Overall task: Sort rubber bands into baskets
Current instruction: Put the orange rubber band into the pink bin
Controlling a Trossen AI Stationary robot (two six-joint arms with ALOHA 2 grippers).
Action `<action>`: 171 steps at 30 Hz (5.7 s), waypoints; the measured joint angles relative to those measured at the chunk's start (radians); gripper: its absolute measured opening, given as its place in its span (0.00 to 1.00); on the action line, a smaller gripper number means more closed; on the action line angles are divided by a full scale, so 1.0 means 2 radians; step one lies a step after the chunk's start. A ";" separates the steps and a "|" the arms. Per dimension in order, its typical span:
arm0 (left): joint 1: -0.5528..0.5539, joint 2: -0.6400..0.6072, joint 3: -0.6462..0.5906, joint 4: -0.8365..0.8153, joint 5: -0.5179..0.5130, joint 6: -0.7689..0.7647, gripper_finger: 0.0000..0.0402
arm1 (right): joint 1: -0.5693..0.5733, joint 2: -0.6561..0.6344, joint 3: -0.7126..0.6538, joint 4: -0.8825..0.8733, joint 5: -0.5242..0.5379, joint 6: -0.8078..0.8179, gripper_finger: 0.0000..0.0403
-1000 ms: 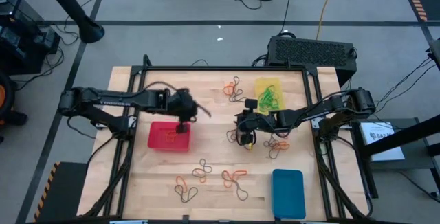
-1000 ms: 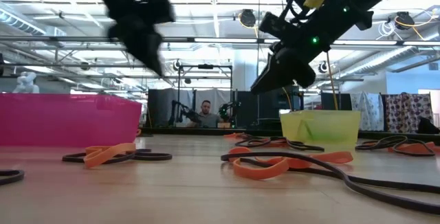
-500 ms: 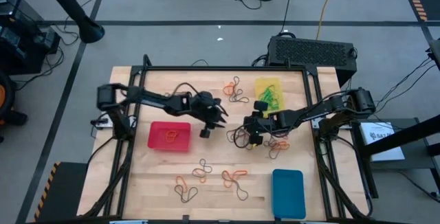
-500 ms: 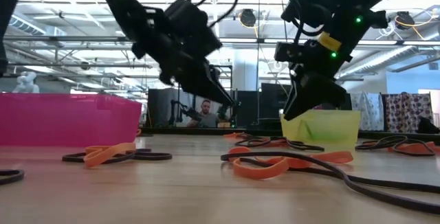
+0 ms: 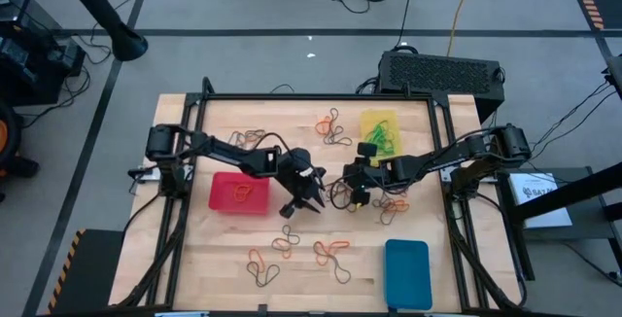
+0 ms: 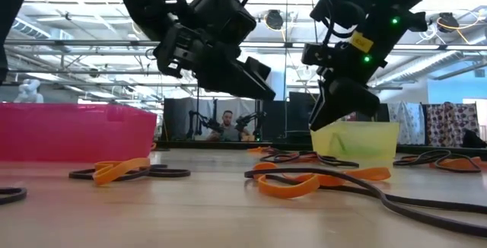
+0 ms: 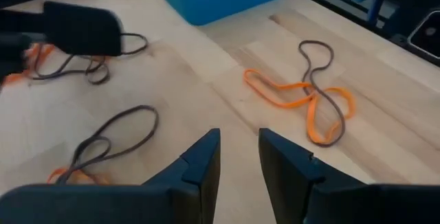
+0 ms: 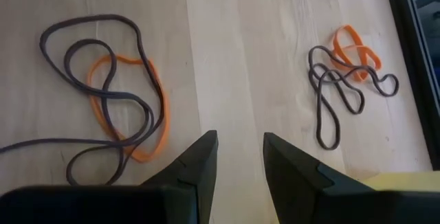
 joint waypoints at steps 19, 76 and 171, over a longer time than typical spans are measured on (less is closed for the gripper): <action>-0.160 0.017 0.035 0.031 -0.238 -0.105 0.27 | 0.017 0.000 0.000 0.038 -0.119 0.105 0.28; -0.156 0.071 0.151 -0.178 -0.287 -0.177 0.01 | 0.127 0.000 0.000 0.035 -0.050 0.096 0.28; -0.268 -0.020 0.067 -0.322 -0.361 -0.167 0.18 | 0.127 0.000 -0.001 0.055 -0.054 0.089 0.28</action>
